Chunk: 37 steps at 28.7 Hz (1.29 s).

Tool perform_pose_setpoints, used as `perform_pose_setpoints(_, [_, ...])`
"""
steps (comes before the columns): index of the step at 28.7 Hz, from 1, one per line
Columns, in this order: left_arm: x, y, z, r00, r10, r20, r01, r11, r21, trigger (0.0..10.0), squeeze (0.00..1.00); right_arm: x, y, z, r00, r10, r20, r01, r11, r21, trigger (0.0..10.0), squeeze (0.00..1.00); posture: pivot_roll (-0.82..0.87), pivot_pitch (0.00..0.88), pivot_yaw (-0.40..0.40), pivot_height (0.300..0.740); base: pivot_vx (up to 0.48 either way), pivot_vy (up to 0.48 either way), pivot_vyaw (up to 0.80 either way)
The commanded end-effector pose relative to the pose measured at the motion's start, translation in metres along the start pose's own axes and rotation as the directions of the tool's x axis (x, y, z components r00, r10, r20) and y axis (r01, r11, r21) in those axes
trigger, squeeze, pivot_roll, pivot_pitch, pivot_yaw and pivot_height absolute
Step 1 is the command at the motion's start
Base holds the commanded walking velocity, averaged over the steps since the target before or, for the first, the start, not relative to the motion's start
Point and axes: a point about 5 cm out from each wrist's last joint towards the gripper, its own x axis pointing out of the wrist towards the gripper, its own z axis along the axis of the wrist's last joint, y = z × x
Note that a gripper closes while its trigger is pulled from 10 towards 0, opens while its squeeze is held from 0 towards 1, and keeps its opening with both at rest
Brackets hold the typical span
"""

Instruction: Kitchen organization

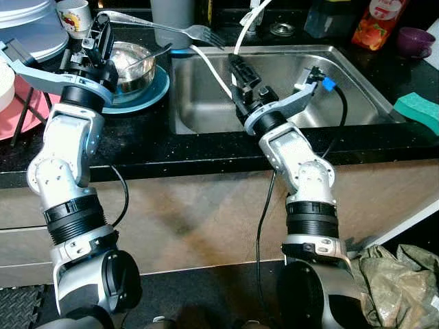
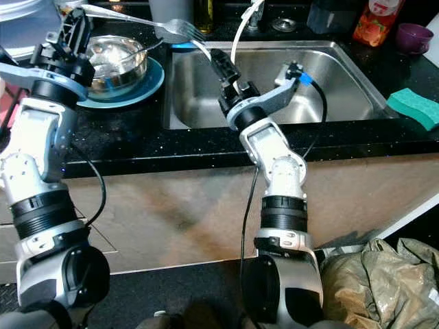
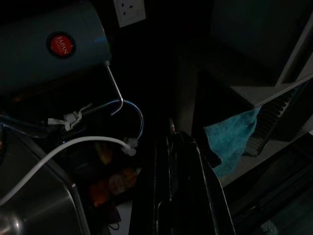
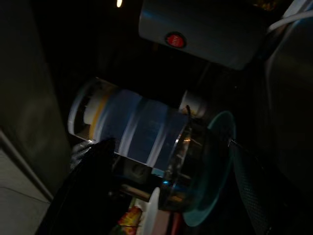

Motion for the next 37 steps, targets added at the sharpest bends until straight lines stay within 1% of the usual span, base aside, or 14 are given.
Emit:
perform_pose_setpoints(1, [-0.004, 0.006, -0.003, 1.000, 0.027, -0.007, -0.027, 1.000, -0.013, 0.0, 0.00, 0.004, 0.006, -0.027, 0.999, 0.037, -0.033, -0.033, 0.993, 0.114, 10.0, 0.00, 0.02, 0.117, -0.011, 0.740, 0.000, 0.000, 0.00])
perform_pose_setpoints(4, [-0.004, 0.006, -0.006, 0.999, 0.032, -0.020, -0.033, 0.999, -0.027, 0.0, 0.00, 0.003, 0.011, -0.026, 0.996, 0.079, -0.038, -0.072, 0.985, 0.158, 10.0, 0.00, 0.02, 0.121, -0.009, 0.740, 0.000, 0.000, 0.00])
perform_pose_setpoints(6, [-0.006, 0.009, -0.014, 0.995, 0.060, -0.074, -0.063, 0.997, -0.037, 0.0, 0.00, 0.004, 0.018, -0.024, 0.992, 0.120, -0.044, -0.109, 0.972, 0.209, 10.0, 0.00, 0.02, 0.124, -0.009, 0.740, 0.000, 0.000, 0.00])
perform_pose_setpoints(7, [-0.006, 0.009, -0.014, 0.995, 0.060, -0.074, -0.063, 0.997, -0.037, 0.0, 0.00, 0.004, 0.018, -0.024, 0.992, 0.120, -0.044, -0.109, 0.972, 0.209, 10.0, 0.00, 0.02, 0.124, -0.009, 0.740, 0.000, 0.000, 0.00])
perform_pose_setpoints(8, [-0.007, 0.012, -0.020, 0.990, 0.080, -0.113, -0.084, 0.996, -0.034, 0.0, 0.00, 0.004, 0.021, -0.023, 0.990, 0.130, -0.049, -0.116, 0.966, 0.233, 10.0, 0.00, 0.02, 0.124, -0.009, 0.740, 0.000, 0.000, 0.00])
perform_pose_setpoints(9, [-0.007, 0.012, -0.020, 0.990, 0.080, -0.113, -0.084, 0.996, -0.034, 0.0, 0.00, 0.004, 0.021, -0.023, 0.990, 0.130, -0.049, -0.116, 0.966, 0.233, 10.0, 0.00, 0.02, 0.124, -0.009, 0.740, 0.000, 0.000, 0.00])
perform_pose_setpoints(12, [-0.009, 0.013, -0.029, 0.987, 0.085, -0.137, -0.093, 0.994, -0.054, 0.0, 0.00, 0.006, 0.023, -0.024, 0.987, 0.150, -0.059, -0.127, 0.949, 0.288, 10.0, 0.00, 0.02, 0.125, -0.010, 0.740, 0.000, 0.000, 0.00])
perform_pose_setpoints(16, [-0.009, 0.012, -0.033, 0.987, 0.084, -0.137, -0.095, 0.992, -0.078, 0.0, 0.00, 0.007, 0.026, -0.026, 0.984, 0.164, -0.071, -0.135, 0.943, 0.304, 10.0, 0.00, 0.02, 0.125, -0.010, 0.740, 0.000, 0.000, 0.00])
perform_pose_setpoints(23, [-0.009, 0.012, -0.041, 0.983, 0.084, -0.166, -0.097, 0.993, -0.069, 0.0, 0.00, 0.009, 0.032, -0.035, 0.975, 0.188, -0.115, -0.145, 0.941, 0.304, 10.0, 0.00, 0.02, 0.127, -0.009, 0.740, 0.000, 0.000, 0.00])
perform_pose_setpoints(26, [-0.010, 0.013, -0.042, 0.979, 0.089, -0.185, -0.092, 0.996, -0.009, 0.0, 0.00, 0.009, 0.032, -0.037, 0.974, 0.181, -0.134, -0.135, 0.946, 0.296, 10.0, 0.00, 0.02, 0.127, -0.011, 0.740, 0.000, 0.000, 0.00])
perform_pose_setpoints(30, [-0.011, 0.012, -0.046, 0.976, 0.084, -0.201, -0.083, 0.996, 0.013, 0.0, 0.00, 0.009, 0.032, -0.040, 0.972, 0.178, -0.151, -0.131, 0.952, 0.277, 10.0, 0.00, 0.02, 0.127, -0.011, 0.740, 0.000, 0.000, 0.00])
perform_pose_setpoints(31, [-0.011, 0.011, -0.047, 0.974, 0.081, -0.212, -0.077, 0.997, 0.023, 0.0, 0.00, 0.009, 0.032, -0.041, 0.972, 0.178, -0.152, -0.131, 0.952, 0.276, 7.9, 0.00, 0.02, 0.127, -0.011, 0.740, 0.000, 0.000, 0.00])
perform_pose_setpoints(32, [-0.011, 0.011, -0.049, 0.973, 0.080, -0.218, -0.076, 0.997, 0.030, 0.0, 0.00, 0.009, 0.032, -0.041, 0.973, 0.177, -0.148, -0.130, 0.951, 0.279, 0.0, 0.00, 0.01, 0.127, -0.011, 0.740, 0.000, 0.000, 0.00])
perform_pose_setpoints(37, [-0.011, 0.013, -0.047, 0.974, 0.086, -0.208, -0.083, 0.996, 0.028, 0.0, 0.00, 0.008, 0.031, -0.041, 0.975, 0.172, -0.140, -0.127, 0.951, 0.280, 0.0, 0.00, 0.01, 0.129, -0.009, 0.740, 0.000, 0.000, 0.00])
